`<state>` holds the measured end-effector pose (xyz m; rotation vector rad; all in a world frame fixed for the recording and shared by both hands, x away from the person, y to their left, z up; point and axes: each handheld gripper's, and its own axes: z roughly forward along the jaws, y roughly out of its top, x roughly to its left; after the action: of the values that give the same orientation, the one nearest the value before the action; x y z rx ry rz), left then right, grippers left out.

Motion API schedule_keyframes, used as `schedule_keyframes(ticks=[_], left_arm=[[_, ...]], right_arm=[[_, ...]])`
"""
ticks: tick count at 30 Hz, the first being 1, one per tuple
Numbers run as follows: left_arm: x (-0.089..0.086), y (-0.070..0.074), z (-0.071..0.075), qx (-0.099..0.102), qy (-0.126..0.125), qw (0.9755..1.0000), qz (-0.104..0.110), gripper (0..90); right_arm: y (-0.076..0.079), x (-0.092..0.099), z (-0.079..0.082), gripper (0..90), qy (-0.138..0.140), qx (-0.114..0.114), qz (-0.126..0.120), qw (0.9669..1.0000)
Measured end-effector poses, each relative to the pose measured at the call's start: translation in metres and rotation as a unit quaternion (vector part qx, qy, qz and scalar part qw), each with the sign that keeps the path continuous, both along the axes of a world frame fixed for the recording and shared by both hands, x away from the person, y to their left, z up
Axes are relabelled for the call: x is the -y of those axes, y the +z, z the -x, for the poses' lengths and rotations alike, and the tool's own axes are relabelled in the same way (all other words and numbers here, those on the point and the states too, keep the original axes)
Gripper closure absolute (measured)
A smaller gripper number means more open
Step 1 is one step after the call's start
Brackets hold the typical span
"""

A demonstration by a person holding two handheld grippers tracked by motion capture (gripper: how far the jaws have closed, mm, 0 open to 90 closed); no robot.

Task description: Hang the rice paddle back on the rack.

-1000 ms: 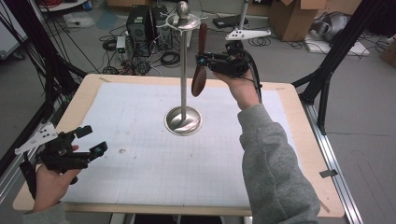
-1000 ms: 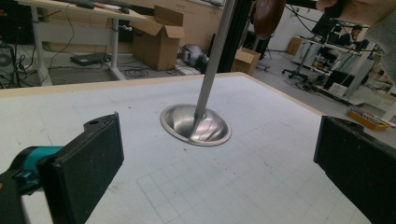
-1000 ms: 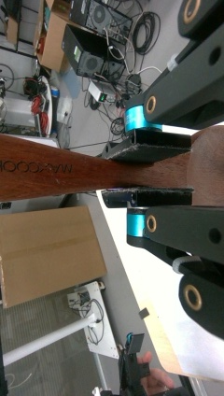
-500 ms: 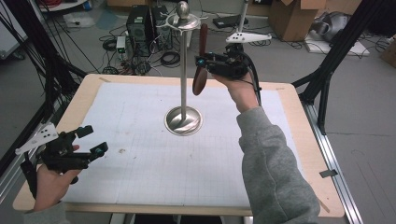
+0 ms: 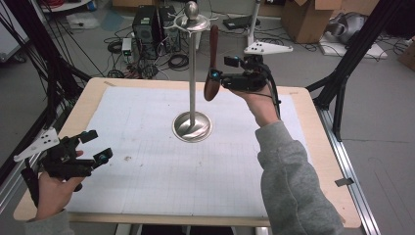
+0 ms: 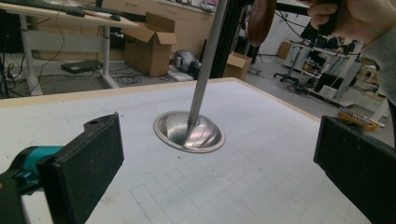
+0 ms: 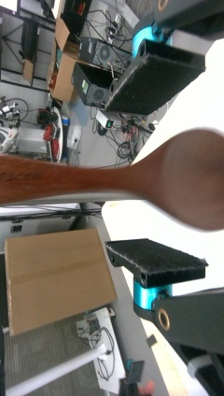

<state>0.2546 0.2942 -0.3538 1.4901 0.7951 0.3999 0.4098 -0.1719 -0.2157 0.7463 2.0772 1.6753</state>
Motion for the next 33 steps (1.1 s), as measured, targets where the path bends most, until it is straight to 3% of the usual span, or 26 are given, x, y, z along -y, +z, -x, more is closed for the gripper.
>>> schedule_keyframes(ticks=[5,12,21,29,33], left_arm=[[0.004,0.0,-0.003,-0.001,-0.005,1.0,0.0,2.0],[0.008,0.003,-0.006,0.013,-0.01,0.9999,0.004,1.9],[0.01,0.001,-0.012,0.004,-0.009,0.9999,0.006,1.9],[0.017,0.001,-0.018,0.001,-0.009,1.0,0.002,1.9],[0.02,-0.001,-0.02,-0.009,-0.007,0.9999,-0.013,1.9]], right_arm=[[-0.009,0.006,0.005,18.9,0.014,-0.004,0.022,0.9997],[-0.019,0.015,0.013,10.2,0.022,-0.01,0.016,0.9996],[-0.038,0.036,0.029,10.1,0.015,-0.022,0.003,0.9997],[-0.055,0.058,0.042,9.5,0.001,-0.028,0.008,0.9996],[-0.065,0.067,0.046,9.4,-0.002,-0.029,0.018,0.9994]])
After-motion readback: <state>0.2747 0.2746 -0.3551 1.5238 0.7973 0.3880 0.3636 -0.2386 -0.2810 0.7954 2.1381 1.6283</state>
